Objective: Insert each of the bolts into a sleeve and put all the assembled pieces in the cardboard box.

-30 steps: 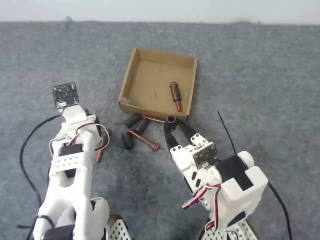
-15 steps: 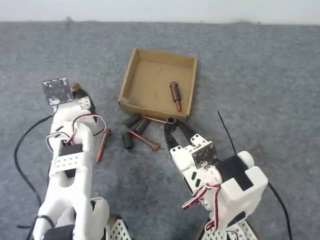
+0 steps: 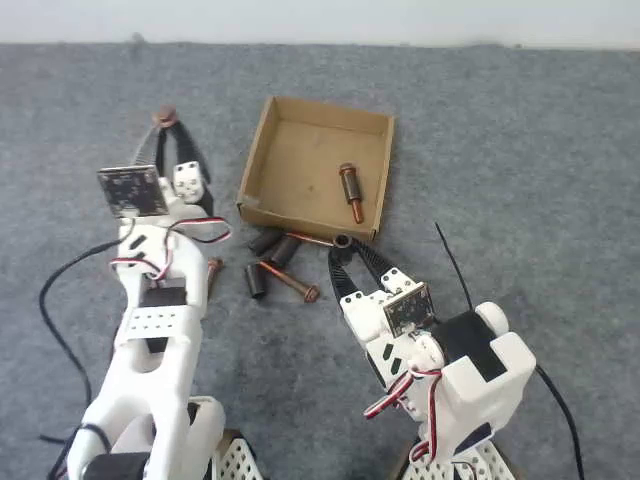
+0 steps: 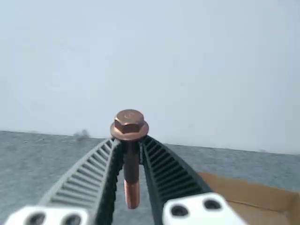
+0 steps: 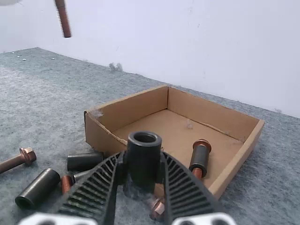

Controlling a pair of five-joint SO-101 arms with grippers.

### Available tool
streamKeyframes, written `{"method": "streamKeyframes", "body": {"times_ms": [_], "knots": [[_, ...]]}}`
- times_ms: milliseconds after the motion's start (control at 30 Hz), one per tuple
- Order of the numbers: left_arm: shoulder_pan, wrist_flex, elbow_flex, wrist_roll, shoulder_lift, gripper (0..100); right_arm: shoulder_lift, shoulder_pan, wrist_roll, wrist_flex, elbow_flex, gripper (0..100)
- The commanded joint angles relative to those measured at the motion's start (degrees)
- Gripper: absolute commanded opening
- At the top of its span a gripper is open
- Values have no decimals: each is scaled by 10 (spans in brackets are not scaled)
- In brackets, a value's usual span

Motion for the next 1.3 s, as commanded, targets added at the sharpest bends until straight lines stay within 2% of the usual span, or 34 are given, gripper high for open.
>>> {"method": "streamKeyframes", "body": {"times_ms": [0,100,267,367,600,733,900,1267], "knots": [[42,-20,-57,7,-30,11,-3,-1,5,-2,11,6],[76,25,-86,7,-36,11,-3,-2,4,-1,11,6],[138,204,-136,8,-105,11,-3,-2,4,-4,12,6],[168,260,-143,8,-143,11,-3,-4,4,-4,12,6],[178,315,-143,18,-178,11,-3,-4,3,0,11,6],[178,347,-148,93,-178,11,-3,-5,3,-1,12,6],[190,364,-159,137,-178,11,-3,-5,4,-4,12,6],[247,389,-125,132,-179,11,-2,-4,5,0,11,6]]}}
